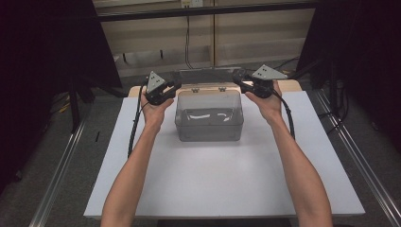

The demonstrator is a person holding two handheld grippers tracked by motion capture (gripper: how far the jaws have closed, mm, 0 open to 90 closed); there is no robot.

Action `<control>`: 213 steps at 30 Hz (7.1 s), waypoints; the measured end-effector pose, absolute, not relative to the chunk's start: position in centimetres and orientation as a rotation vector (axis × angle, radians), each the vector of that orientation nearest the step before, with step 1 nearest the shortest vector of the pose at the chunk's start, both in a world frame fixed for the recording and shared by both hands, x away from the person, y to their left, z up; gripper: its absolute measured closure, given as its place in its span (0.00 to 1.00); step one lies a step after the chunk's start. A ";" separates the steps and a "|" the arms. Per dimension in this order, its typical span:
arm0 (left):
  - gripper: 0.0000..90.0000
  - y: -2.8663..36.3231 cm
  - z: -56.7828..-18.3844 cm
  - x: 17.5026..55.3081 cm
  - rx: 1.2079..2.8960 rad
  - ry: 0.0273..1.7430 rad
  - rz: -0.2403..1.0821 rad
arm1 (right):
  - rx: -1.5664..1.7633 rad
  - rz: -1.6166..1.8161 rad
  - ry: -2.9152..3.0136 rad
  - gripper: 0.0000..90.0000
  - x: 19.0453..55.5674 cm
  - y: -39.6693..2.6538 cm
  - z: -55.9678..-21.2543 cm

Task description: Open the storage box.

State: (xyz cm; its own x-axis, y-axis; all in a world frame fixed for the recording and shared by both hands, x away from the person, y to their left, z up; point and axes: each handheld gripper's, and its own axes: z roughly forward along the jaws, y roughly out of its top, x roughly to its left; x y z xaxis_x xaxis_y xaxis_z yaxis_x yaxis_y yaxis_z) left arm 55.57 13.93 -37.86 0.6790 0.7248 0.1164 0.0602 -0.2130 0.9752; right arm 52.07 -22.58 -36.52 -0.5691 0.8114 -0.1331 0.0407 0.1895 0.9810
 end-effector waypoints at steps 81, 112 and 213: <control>0.81 13.1 -39.9 59.1 1.755 0.736 0.620 | 0.962 1.409 1.808 0.81 55.4 -23.0 -39.3; 0.84 13.2 -39.9 59.4 1.759 0.768 0.604 | 1.053 1.453 1.780 0.78 56.7 -22.8 -40.8; 0.24 13.4 -41.6 60.9 1.700 1.035 0.430 | 1.287 1.398 1.826 0.45 57.8 -22.5 -40.8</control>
